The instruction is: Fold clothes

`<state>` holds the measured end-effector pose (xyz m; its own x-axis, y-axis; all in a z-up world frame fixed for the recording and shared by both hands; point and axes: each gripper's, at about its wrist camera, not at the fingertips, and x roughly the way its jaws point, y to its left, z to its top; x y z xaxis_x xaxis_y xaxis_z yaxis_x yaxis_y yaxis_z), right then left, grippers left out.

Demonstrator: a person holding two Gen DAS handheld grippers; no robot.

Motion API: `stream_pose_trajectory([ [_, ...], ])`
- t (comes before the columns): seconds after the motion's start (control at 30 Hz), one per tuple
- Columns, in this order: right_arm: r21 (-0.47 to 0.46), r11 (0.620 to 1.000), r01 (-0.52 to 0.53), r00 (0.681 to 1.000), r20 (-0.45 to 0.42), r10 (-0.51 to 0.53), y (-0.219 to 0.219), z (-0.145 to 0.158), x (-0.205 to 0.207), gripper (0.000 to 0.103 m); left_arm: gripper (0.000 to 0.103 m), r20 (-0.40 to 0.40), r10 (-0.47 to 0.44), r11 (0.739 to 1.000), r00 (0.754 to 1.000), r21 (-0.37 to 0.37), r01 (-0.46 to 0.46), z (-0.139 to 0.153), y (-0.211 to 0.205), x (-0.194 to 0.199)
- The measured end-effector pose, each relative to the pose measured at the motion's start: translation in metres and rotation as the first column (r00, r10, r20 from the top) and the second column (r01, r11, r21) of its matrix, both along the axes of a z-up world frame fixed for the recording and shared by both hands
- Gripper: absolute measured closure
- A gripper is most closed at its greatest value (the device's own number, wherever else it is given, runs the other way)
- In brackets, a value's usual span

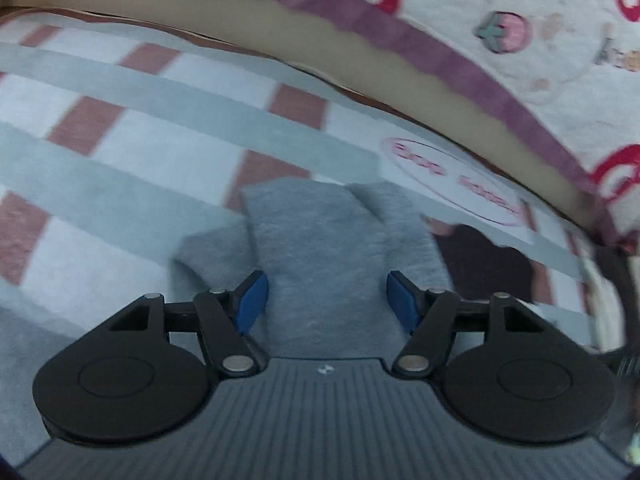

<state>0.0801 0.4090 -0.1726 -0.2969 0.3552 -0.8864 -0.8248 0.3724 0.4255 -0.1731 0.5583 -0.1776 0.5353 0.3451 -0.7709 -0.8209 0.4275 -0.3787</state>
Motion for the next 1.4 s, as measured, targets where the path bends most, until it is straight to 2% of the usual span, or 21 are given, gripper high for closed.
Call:
stream_pose_trajectory([
  [0.17, -0.032, 0.983, -0.182, 0.979, 0.084, 0.184, -0.063, 0.006, -0.065, 0.092, 0.032, -0.078, -0.079, 0.989, 0.994, 0.119, 0.088, 0.017, -0.015, 0.017],
  [0.23, -0.054, 0.973, -0.223, 0.970, 0.090, 0.227, -0.085, -0.003, -0.088, 0.092, 0.030, -0.085, -0.086, 0.988, 0.993, 0.122, 0.096, 0.018, -0.016, 0.022],
  [0.37, -0.059, 0.978, -0.201, 0.973, 0.107, 0.206, -0.113, -0.023, -0.110, 0.092, 0.029, -0.111, -0.072, 0.993, 0.991, 0.086, 0.081, 0.005, -0.012, 0.026],
  [0.5, -0.025, 0.985, -0.169, 0.975, 0.141, 0.171, -0.122, -0.020, -0.112, 0.092, 0.025, -0.153, -0.082, 0.992, 0.985, 0.081, 0.095, -0.003, -0.011, 0.033],
  [0.63, 0.025, 0.986, -0.166, 0.972, 0.170, 0.159, -0.134, -0.008, -0.106, 0.092, 0.024, -0.135, -0.104, 0.992, 0.985, 0.060, 0.113, -0.014, -0.011, 0.039],
  [0.67, 0.037, 0.986, -0.165, 0.972, 0.178, 0.156, -0.136, -0.005, -0.105, 0.092, 0.031, -0.109, -0.106, 0.991, 0.988, 0.066, 0.114, -0.018, -0.011, 0.039],
  [0.7, 0.050, 0.985, -0.165, 0.971, 0.185, 0.153, -0.139, -0.002, -0.103, 0.092, 0.070, -0.083, -0.100, 0.991, 0.991, 0.085, 0.107, -0.017, -0.013, 0.036],
  [0.73, 0.062, 0.984, -0.164, 0.970, 0.192, 0.149, -0.142, 0.001, -0.102, 0.092, 0.100, -0.059, -0.079, 0.988, 0.995, 0.131, 0.086, -0.005, -0.017, 0.027],
  [0.77, 0.075, 0.984, -0.163, 0.969, 0.199, 0.146, -0.145, 0.004, -0.100, 0.092, 0.100, -0.033, -0.058, 0.982, 0.998, 0.177, 0.063, 0.007, -0.021, 0.017],
  [0.83, 0.100, 0.982, -0.163, 0.967, 0.214, 0.139, -0.150, 0.009, -0.098, 0.091, 0.101, 0.020, -0.020, 0.964, 1.000, 0.265, 0.014, 0.030, -0.029, -0.002],
  [0.93, 0.137, 0.977, -0.162, 0.964, 0.234, 0.127, -0.159, 0.018, -0.093, 0.087, 0.101, 0.106, 0.027, 0.919, 0.994, 0.388, -0.067, 0.064, -0.041, -0.031],
  [1.0, 0.162, 0.974, -0.162, 0.962, 0.248, 0.119, -0.164, 0.024, -0.091, 0.079, 0.100, 0.166, 0.052, 0.878, 0.985, 0.462, -0.124, 0.088, -0.049, -0.050],
  [1.07, 0.228, 0.968, -0.108, 0.971, 0.235, 0.053, -0.170, 0.042, -0.077, 0.059, 0.100, 0.227, 0.071, 0.829, 0.971, 0.528, -0.185, 0.111, -0.057, -0.070],
  [1.1, 0.261, 0.962, -0.081, 0.974, 0.226, 0.020, -0.173, 0.051, -0.070, 0.055, 0.100, 0.240, 0.089, 0.805, 0.967, 0.554, -0.212, 0.117, -0.062, -0.079],
  [1.13, 0.293, 0.955, -0.053, 0.976, 0.217, -0.012, -0.176, 0.060, -0.064, 0.047, 0.100, 0.214, 0.129, 0.789, 0.968, 0.569, -0.231, 0.112, -0.067, -0.088],
  [1.17, 0.325, 0.945, -0.026, 0.977, 0.207, -0.044, -0.179, 0.069, -0.057, 0.044, 0.100, 0.180, 0.165, 0.779, 0.970, 0.579, -0.240, 0.106, -0.072, -0.095],
  [1.2, 0.340, 0.941, -0.001, 0.979, 0.192, -0.068, -0.177, 0.075, -0.050, 0.044, 0.101, 0.133, 0.192, 0.793, 0.972, 0.562, -0.233, 0.094, -0.073, -0.098],
  [1.23, 0.354, 0.935, 0.024, 0.980, 0.176, -0.092, -0.175, 0.080, -0.043, 0.044, 0.101, 0.092, 0.216, 0.825, 0.972, 0.515, -0.232, 0.081, -0.070, -0.102],
  [1.3, 0.359, 0.929, 0.085, 0.979, 0.146, -0.145, -0.167, 0.089, -0.025, 0.044, 0.101, 0.062, 0.259, 0.895, 0.964, 0.360, -0.264, 0.053, -0.060, -0.117],
  [1.33, 0.350, 0.929, 0.122, 0.975, 0.130, -0.177, -0.159, 0.093, -0.016, 0.044, 0.101, 0.065, 0.272, 0.914, 0.960, 0.295, -0.279, 0.043, -0.055, -0.124],
  [1.4, 0.276, 0.941, 0.196, 0.962, 0.134, -0.240, -0.129, 0.082, -0.006, 0.043, 0.101, 0.056, 0.291, 0.915, 0.955, 0.276, -0.295, 0.039, -0.051, -0.132],
])
